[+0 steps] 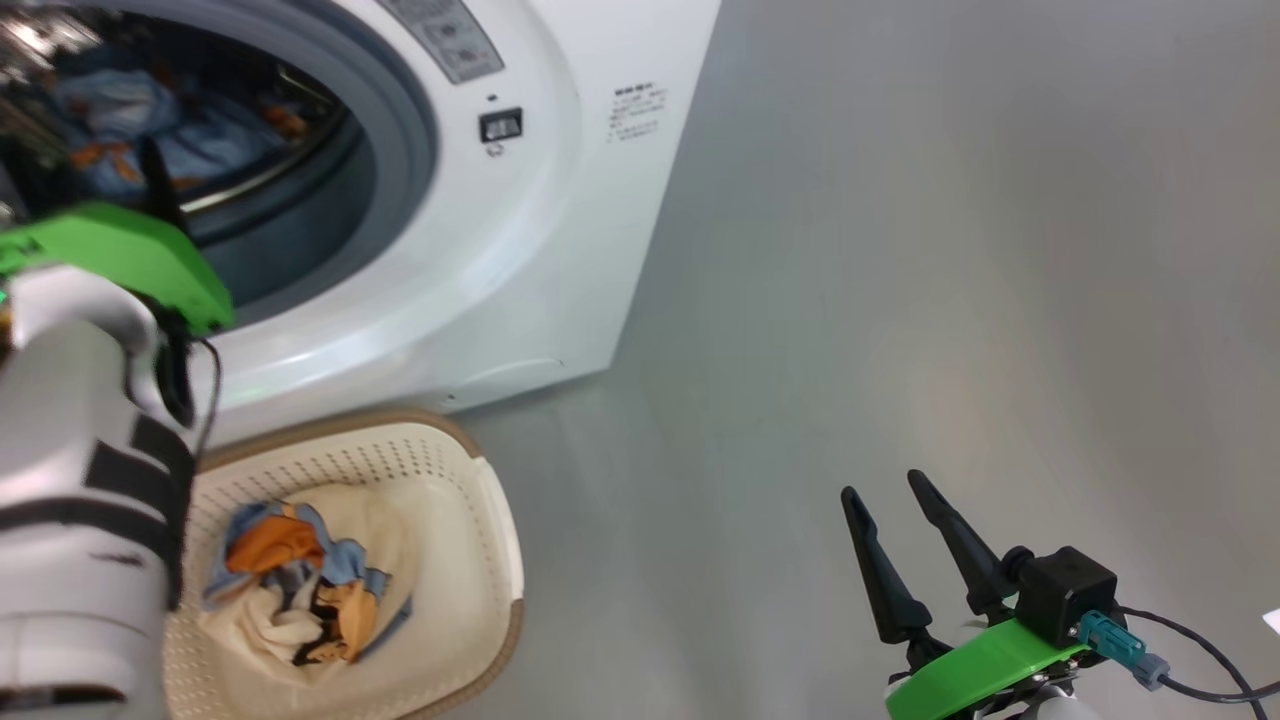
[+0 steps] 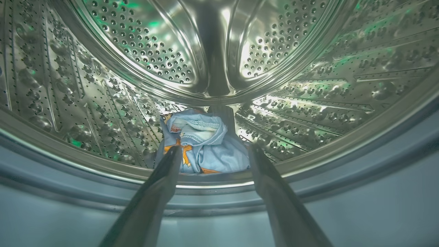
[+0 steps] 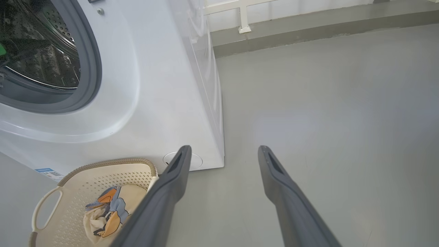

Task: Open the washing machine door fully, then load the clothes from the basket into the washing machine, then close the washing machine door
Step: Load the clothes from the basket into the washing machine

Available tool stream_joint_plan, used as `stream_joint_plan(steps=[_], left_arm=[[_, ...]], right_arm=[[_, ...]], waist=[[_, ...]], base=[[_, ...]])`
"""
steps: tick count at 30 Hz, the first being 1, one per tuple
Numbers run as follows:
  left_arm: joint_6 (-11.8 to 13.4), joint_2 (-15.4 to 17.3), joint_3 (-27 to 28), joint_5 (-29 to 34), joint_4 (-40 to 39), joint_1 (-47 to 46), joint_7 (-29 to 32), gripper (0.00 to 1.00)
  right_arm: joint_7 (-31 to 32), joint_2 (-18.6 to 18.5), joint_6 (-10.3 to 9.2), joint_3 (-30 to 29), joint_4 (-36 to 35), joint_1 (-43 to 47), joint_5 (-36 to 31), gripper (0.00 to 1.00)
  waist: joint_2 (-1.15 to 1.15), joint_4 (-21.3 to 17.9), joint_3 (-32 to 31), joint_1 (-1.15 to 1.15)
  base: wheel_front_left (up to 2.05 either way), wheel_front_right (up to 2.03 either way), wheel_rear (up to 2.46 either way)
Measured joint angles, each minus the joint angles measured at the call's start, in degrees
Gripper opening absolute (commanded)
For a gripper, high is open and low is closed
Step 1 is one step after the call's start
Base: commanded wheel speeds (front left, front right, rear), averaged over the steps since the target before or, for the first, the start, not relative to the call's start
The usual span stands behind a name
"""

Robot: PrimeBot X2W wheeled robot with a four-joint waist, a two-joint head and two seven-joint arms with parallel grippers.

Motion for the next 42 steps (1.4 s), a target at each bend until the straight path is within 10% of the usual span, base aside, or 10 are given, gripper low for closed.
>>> stream_joint_plan(steps=[25, 42], left_arm=[[-4.1, -7.0, -2.2, -1.1, -28.6, 39.4, -0.2, 1.00], [1.0, -6.7, -5.3, -3.6, -53.5, 66.6, -0.2, 1.00]], right_arm=[[0.0, 0.0, 0.01, -11.3, -2.9, 5.8, -7.0, 1.00], [0.0, 0.1, 0.01, -15.5, -1.1, 9.6, -11.7, 1.00]], waist=[[0.00, 10.4, -14.2, 0.00], [0.00, 14.3, -22.3, 0.00]], base=[[0.00, 0.00, 0.00], [0.00, 0.00, 0.00]])
